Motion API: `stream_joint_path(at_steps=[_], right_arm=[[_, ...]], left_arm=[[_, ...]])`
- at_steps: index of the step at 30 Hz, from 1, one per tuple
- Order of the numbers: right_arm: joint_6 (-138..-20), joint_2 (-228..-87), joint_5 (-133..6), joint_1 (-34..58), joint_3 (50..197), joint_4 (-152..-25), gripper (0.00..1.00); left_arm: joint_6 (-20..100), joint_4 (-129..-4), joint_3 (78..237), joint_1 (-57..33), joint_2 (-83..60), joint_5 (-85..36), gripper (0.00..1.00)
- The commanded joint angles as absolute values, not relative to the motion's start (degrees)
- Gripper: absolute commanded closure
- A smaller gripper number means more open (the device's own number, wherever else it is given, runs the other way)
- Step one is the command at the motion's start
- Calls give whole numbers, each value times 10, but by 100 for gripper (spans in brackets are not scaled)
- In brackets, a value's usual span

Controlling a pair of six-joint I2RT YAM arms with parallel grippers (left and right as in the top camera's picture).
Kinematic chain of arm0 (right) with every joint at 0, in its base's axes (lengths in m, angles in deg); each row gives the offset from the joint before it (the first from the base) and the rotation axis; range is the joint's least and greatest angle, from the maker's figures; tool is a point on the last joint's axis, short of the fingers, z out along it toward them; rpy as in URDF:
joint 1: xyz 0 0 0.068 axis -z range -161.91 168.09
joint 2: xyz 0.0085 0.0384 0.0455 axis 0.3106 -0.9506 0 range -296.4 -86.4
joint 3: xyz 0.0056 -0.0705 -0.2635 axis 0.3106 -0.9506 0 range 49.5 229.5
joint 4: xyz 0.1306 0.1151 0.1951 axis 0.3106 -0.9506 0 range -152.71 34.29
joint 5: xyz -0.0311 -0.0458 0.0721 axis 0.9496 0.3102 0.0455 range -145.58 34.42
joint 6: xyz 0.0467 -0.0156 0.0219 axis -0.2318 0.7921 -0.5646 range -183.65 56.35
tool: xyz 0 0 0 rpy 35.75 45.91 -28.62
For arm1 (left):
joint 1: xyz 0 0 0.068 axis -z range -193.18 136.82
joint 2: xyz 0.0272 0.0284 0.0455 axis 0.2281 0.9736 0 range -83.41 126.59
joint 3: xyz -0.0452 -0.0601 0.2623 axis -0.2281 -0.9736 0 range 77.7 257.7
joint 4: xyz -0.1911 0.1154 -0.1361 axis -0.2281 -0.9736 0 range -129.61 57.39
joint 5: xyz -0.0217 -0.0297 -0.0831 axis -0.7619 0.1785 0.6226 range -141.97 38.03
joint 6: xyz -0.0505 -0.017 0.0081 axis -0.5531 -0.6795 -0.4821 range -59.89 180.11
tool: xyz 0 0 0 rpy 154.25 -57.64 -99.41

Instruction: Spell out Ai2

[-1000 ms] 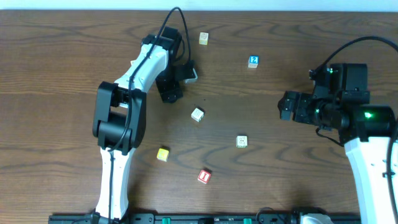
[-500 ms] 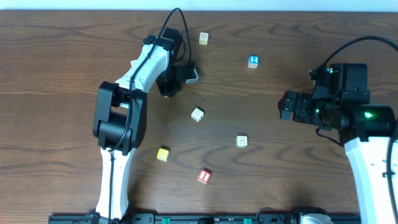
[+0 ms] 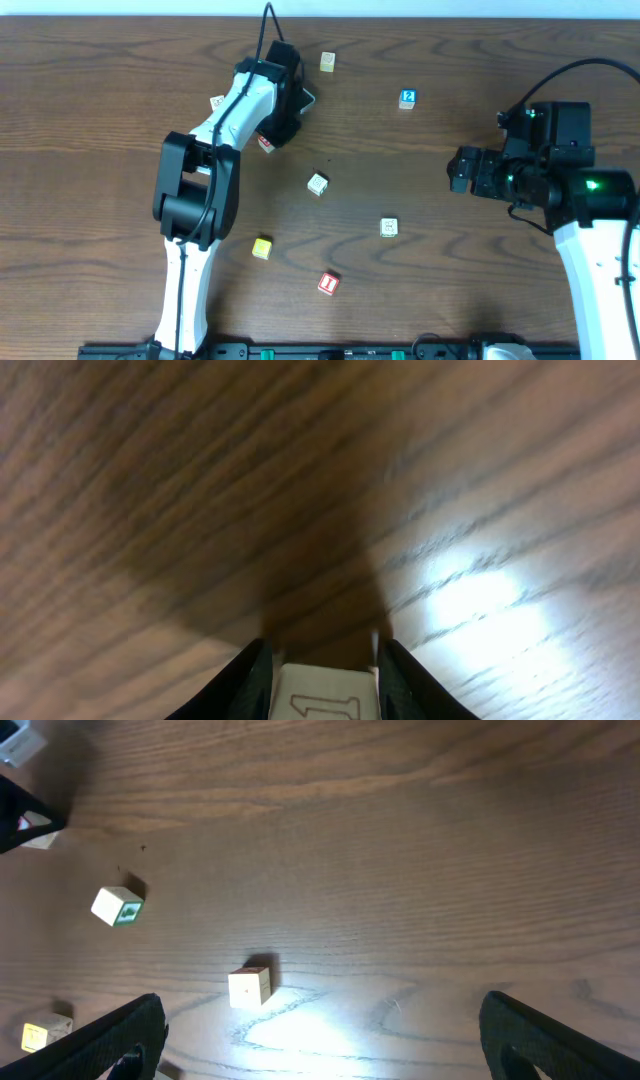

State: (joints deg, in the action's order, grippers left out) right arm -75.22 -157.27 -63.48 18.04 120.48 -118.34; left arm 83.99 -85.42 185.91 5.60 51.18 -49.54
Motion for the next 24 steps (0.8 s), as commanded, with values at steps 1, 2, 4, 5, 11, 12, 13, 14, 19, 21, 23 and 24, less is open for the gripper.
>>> stream_joint_path(at_steps=[1, 2, 4, 5, 11, 12, 13, 14, 19, 21, 23, 24], right_arm=[[-754, -1573, -631, 185, 1209, -1183, 1], [-754, -1573, -631, 185, 1210, -1183, 1], [-754, -1573, -631, 185, 1210, -1183, 1], [-754, -1573, -631, 185, 1210, -1183, 1], [-754, -1573, -631, 185, 1210, -1183, 1], [-754, -1573, -631, 185, 1210, -1183, 1], [-754, -1573, -631, 185, 1210, -1183, 1], [-754, -1573, -631, 185, 1210, -1183, 1], [-757, -1573, -631, 185, 1210, -1183, 1], [-759, -1573, -631, 185, 1210, -1183, 1], [-759, -1573, -631, 185, 1209, -1183, 1], [-759, -1573, -631, 185, 1210, -1184, 1]], left_arm=[[670, -854, 1856, 69, 512, -456, 67], [647, -854, 1856, 72, 512, -442, 68], [611, -852, 1856, 82, 512, -424, 73], [597, -851, 1856, 87, 512, -421, 74], [577, -809, 1856, 148, 512, -439, 73], [575, -801, 1856, 165, 512, -457, 73], [571, -798, 1856, 176, 512, -473, 73], [568, -796, 1856, 186, 512, -488, 73], [525, -790, 1856, 216, 512, -564, 73], [483, -788, 1856, 219, 512, -579, 71], [432, -789, 1856, 217, 512, -580, 70], [401, -789, 1856, 216, 512, -580, 70]])
